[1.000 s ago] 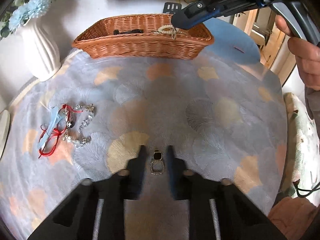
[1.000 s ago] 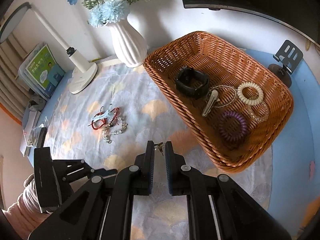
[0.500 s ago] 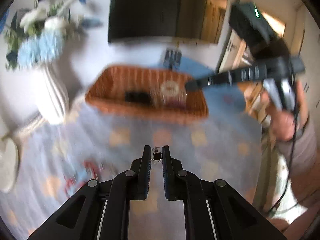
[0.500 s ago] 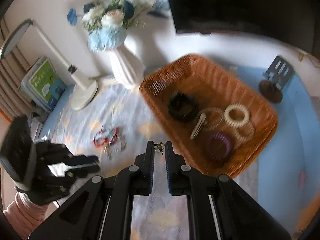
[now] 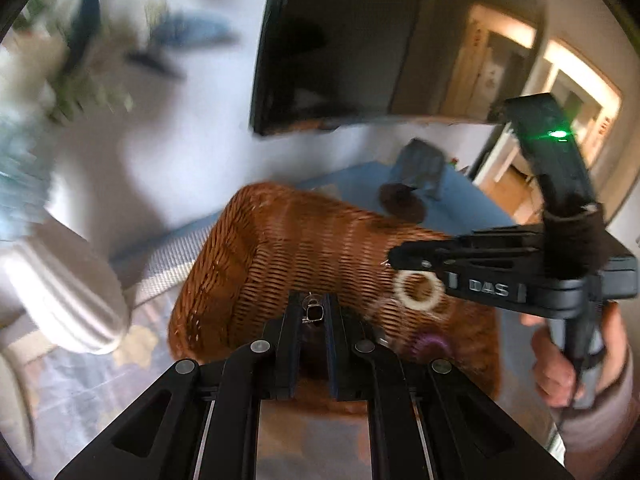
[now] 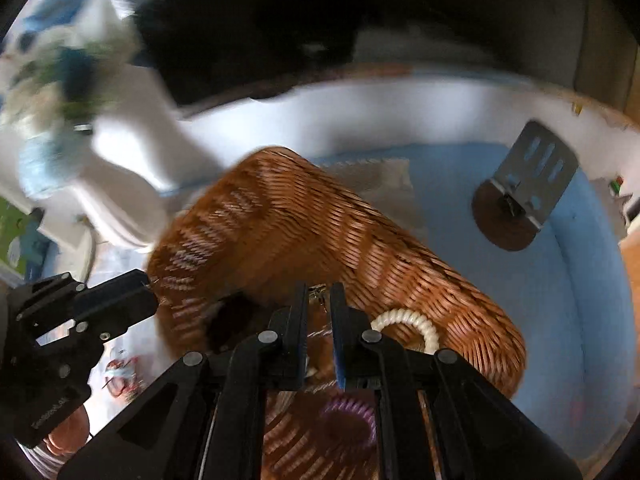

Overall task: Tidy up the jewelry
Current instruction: 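Lower both tools into the basket and open them to drop the pendants, then move both open tools over the red string bracelet and blue clip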

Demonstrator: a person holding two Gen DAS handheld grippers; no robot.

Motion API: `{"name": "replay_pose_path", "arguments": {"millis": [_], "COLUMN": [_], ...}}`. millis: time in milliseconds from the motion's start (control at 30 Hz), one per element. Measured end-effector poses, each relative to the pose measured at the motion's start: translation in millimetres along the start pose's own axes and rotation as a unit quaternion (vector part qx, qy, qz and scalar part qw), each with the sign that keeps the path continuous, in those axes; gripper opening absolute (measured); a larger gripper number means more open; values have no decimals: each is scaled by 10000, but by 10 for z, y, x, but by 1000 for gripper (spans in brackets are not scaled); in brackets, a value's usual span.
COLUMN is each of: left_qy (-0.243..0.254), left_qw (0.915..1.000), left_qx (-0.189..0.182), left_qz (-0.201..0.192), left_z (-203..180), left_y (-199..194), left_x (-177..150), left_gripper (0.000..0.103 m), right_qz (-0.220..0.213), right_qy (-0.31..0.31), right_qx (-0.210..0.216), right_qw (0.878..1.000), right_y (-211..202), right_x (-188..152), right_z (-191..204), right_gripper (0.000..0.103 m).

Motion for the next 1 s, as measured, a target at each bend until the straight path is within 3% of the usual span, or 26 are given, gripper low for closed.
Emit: {"name": "replay_pose_path", "arguments": {"millis": [167, 300, 433, 500, 633, 833, 1000], "left_qy": [-131, -202, -308, -331, -286, -357, -469], "left_qw": [9997, 9992, 9988, 9988, 9991, 9988, 9949], "left_qx": [33, 30, -191, -236, -302, -330, -824], "left_qz": [209, 333, 341, 266, 100, -80, -346], "left_z": [102, 145, 142, 132, 130, 270, 402], "left_y": [364, 432, 297, 163, -193, -788, -1494], "left_x": [-41, -97, -116, -110, -167, -380, -600], "left_gripper": [11, 12, 28, 43, 44, 44, 45], "right_qz": [112, 17, -74, -56, -141, -447, -811], "right_qy": [4, -20, -147, -216, -415, -543, -845], "right_qx": [35, 180, 217, 141, 107, 246, 116], "right_qw": [9999, 9998, 9996, 9997, 9990, 9972, 9930], "right_y": [177, 175, 45, -18, -292, -802, -1292], "right_x": [-3, 49, 84, 102, 120, -51, -183], "right_z": [-65, -21, 107, 166, 411, 786, 1148], "right_gripper": [12, 13, 16, 19, 20, 31, 37]}}
Point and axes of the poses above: each gripper's, at about its wrist camera, not at the fingertips, and y roughly the way its jaws point, z to its left, x to its top, the point moved 10 cm from there along y, roughly the way its jaws point, and after that the axes turned 15 degrees about -y, right-handed, at the moved point
